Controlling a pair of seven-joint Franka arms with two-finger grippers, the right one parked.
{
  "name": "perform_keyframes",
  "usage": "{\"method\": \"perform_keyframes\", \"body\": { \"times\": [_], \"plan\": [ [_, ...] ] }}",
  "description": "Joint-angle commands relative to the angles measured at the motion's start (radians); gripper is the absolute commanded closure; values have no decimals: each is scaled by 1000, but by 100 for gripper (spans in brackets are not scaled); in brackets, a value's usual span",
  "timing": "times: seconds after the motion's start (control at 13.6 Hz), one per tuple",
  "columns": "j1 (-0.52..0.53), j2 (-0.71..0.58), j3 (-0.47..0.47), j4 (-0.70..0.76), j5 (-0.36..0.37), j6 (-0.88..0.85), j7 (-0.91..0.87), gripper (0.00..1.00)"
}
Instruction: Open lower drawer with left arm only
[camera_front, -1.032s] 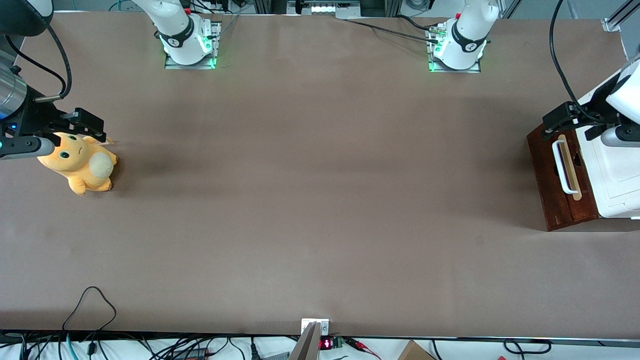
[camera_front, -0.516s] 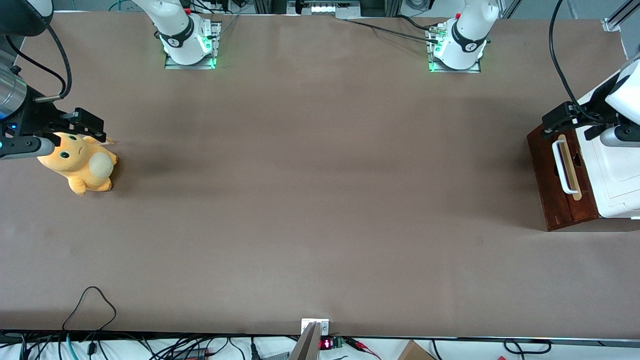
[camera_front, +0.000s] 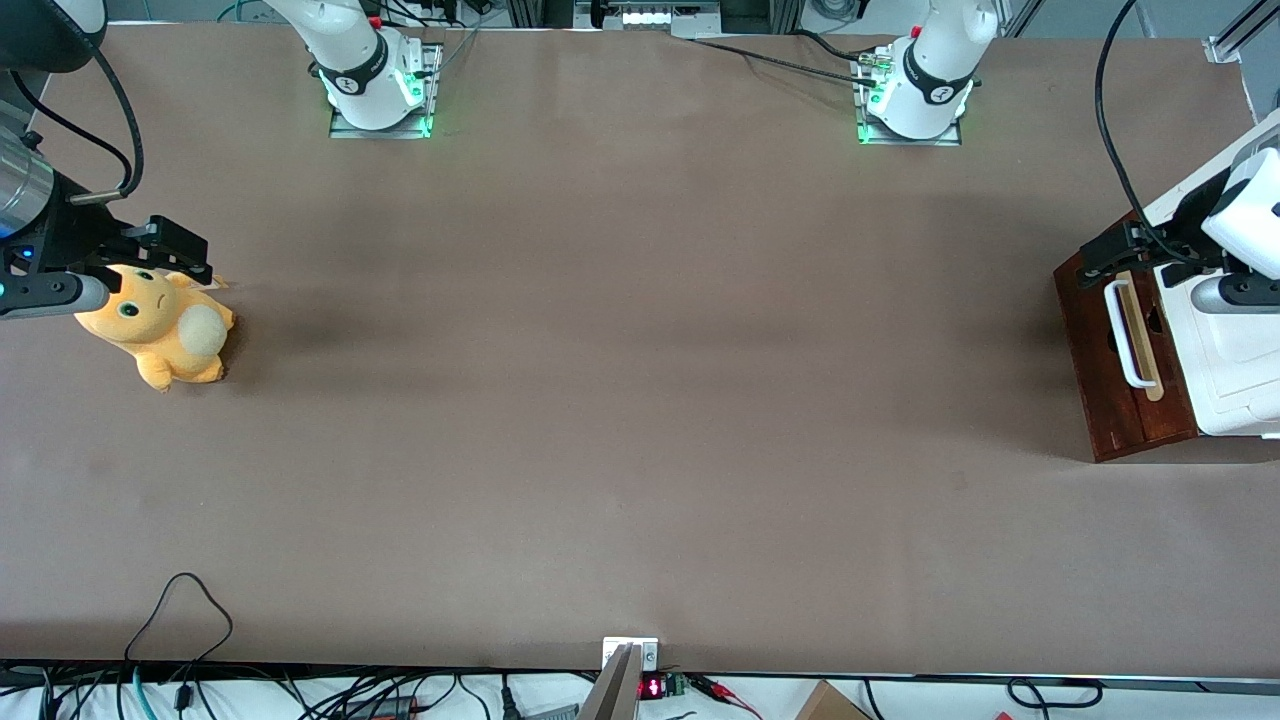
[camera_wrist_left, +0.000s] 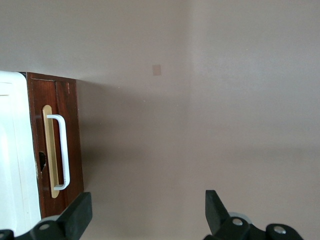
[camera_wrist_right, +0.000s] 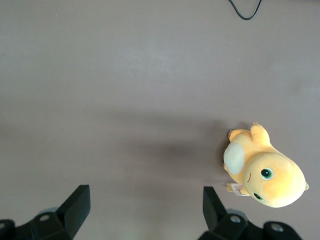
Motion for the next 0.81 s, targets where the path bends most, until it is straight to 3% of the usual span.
{"method": "perform_keyframes", "body": {
  "times": [0.0, 0.29, 0.59, 0.74],
  "plan": [
    [-7, 13, -7, 17, 44, -22, -5, 0],
    [-59, 59, -30, 17, 216, -72, -36, 0],
    [-68, 86, -38, 12, 225, -77, -71, 0],
    [-93, 120, -40, 6, 285, -80, -112, 0]
  ]
}}
